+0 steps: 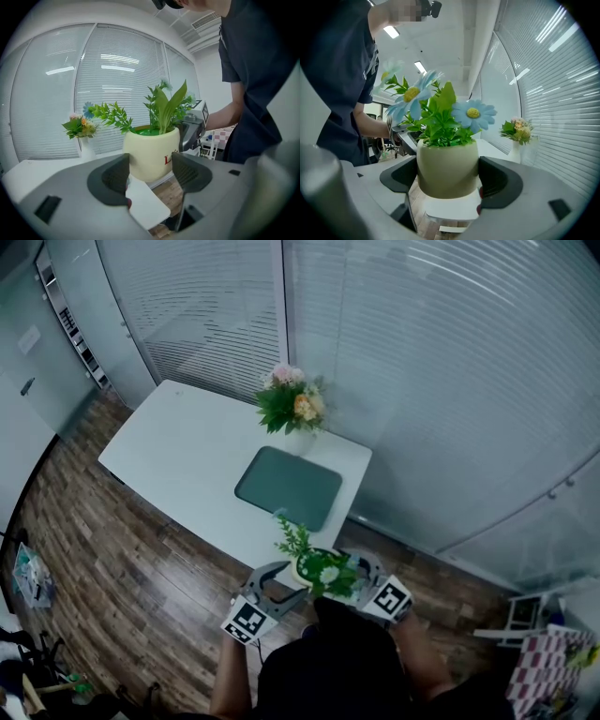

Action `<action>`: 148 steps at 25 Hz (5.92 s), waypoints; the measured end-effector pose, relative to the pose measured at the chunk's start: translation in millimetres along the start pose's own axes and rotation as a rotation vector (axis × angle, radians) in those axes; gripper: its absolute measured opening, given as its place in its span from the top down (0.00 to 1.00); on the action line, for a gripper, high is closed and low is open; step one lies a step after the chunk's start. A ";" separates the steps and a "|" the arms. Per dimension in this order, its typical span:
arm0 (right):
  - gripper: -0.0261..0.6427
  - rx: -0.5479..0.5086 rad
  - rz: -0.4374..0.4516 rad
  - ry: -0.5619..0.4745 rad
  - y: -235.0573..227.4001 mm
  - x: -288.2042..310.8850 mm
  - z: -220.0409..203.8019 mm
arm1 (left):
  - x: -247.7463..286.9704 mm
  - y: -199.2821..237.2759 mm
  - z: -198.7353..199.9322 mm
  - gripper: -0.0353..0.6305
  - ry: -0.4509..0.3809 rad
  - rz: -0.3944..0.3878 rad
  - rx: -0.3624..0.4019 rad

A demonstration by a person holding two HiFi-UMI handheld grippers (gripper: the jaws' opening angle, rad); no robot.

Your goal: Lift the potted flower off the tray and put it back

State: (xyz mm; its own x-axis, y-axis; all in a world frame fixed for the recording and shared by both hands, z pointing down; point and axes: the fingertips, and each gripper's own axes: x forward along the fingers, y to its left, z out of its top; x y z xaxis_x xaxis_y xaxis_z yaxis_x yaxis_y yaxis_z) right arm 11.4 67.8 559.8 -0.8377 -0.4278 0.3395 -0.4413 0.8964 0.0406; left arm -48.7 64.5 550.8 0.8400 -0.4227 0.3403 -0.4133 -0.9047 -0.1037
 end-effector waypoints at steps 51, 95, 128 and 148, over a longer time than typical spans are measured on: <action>0.36 0.020 0.041 0.005 -59.6 10.4 8.9 | 34.0 47.7 13.2 0.52 -0.035 0.014 -0.069; 0.36 0.057 0.005 0.060 -213.0 92.3 -51.5 | 155.8 177.2 -57.9 0.52 0.144 -0.039 -0.183; 0.36 0.095 -0.031 0.199 -263.2 148.8 -125.7 | 207.1 224.7 -133.8 0.53 0.338 -0.033 -0.195; 0.36 0.089 -0.051 0.200 -266.7 150.1 -135.5 | 207.5 224.3 -137.1 0.54 0.322 0.024 -0.200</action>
State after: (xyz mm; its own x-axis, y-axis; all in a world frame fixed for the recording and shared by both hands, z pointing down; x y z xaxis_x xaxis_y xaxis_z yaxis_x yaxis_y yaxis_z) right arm 47.0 -219.8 727.2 -0.7369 -0.4330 0.5191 -0.5155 0.8567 -0.0172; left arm -15.4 -218.8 726.3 0.6887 -0.3761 0.6199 -0.5184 -0.8531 0.0584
